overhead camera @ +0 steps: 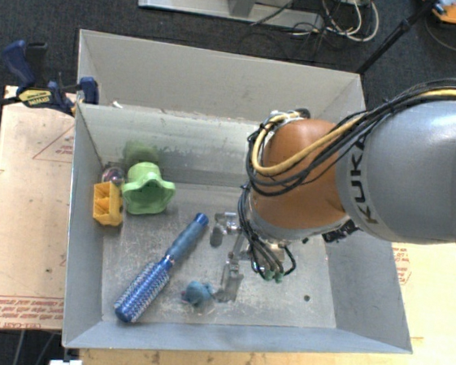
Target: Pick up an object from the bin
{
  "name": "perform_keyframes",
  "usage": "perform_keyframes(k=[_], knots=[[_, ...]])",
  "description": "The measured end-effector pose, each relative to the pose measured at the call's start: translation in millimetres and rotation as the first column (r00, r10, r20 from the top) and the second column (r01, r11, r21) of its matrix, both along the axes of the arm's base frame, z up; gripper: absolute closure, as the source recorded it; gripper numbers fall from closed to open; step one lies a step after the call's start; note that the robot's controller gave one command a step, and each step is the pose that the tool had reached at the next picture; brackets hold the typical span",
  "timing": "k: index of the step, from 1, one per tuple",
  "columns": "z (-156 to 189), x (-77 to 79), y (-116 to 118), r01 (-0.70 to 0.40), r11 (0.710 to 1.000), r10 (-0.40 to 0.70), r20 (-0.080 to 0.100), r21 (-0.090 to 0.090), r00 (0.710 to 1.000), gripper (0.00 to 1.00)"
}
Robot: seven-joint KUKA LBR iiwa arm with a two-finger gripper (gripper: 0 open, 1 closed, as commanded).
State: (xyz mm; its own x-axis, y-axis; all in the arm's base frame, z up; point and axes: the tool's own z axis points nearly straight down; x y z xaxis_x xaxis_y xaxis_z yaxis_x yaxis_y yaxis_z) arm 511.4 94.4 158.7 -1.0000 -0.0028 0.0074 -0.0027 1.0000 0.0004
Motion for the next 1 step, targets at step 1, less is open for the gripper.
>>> perform_keyframes(k=[1], knots=[[-88.7, -2.6, 100.4, -0.416, 0.909, 0.416, 0.005, 0.003, 0.909, 0.0]])
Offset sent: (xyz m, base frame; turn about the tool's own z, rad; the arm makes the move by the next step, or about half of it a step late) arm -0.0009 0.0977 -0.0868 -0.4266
